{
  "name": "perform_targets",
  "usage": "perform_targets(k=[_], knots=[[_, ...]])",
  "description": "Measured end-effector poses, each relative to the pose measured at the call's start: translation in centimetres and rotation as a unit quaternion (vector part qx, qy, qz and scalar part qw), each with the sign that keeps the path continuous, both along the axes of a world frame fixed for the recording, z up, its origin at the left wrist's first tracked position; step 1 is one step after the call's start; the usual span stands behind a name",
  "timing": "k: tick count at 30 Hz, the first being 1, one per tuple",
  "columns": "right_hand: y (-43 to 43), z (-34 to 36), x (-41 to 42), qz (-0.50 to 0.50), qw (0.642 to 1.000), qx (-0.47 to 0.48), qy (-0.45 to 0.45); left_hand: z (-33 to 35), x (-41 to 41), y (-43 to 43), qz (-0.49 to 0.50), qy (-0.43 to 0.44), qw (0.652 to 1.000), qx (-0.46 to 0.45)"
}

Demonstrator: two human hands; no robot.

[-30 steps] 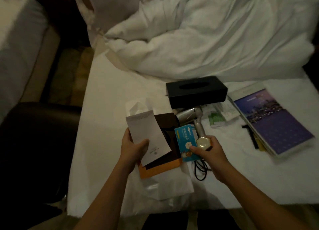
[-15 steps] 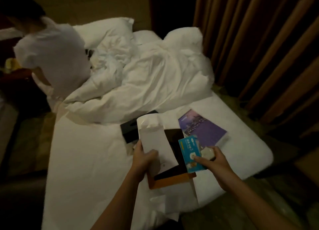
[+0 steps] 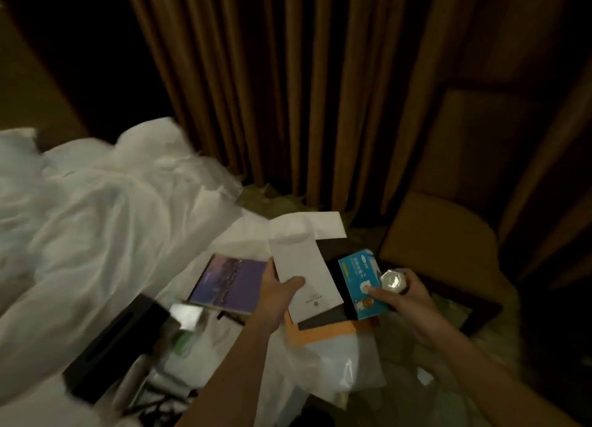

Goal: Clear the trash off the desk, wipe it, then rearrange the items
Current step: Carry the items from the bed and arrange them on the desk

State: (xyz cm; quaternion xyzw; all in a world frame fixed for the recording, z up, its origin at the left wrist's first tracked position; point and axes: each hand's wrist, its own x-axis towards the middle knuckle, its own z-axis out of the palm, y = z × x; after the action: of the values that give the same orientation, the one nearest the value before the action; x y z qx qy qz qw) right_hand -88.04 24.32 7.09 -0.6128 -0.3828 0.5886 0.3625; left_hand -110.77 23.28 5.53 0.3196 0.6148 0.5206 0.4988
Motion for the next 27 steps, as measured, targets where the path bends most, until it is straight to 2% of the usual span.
perform_targets(k=[7,12,17,22,27], knots=[[-0.3,2.8,9.0,-0.186,0.982,0.028,-0.010,1.2,11.0,9.9,-0.225,-0.018,0.974,-0.008],[-3.7,3.7,14.4,-0.334,0.941,0.045,-0.030,2.2,21.1,12.4,-0.366,0.004,0.930,-0.017],[-11.5,3.9,19.7,-0.472,0.880,0.043,-0.027,2.3,31.5,8.5,-0.510,0.002,0.860,-0.023],[-20.8,3.7,25.9,-0.566,0.821,0.033,-0.061,2.0,41.2,1.4,-0.600,0.006,0.800,-0.024],[-28.5,2.9,32.7,-0.604,0.795,0.020,-0.058,1.6,49.0,-5.4,-0.633,0.022,0.773,-0.018]])
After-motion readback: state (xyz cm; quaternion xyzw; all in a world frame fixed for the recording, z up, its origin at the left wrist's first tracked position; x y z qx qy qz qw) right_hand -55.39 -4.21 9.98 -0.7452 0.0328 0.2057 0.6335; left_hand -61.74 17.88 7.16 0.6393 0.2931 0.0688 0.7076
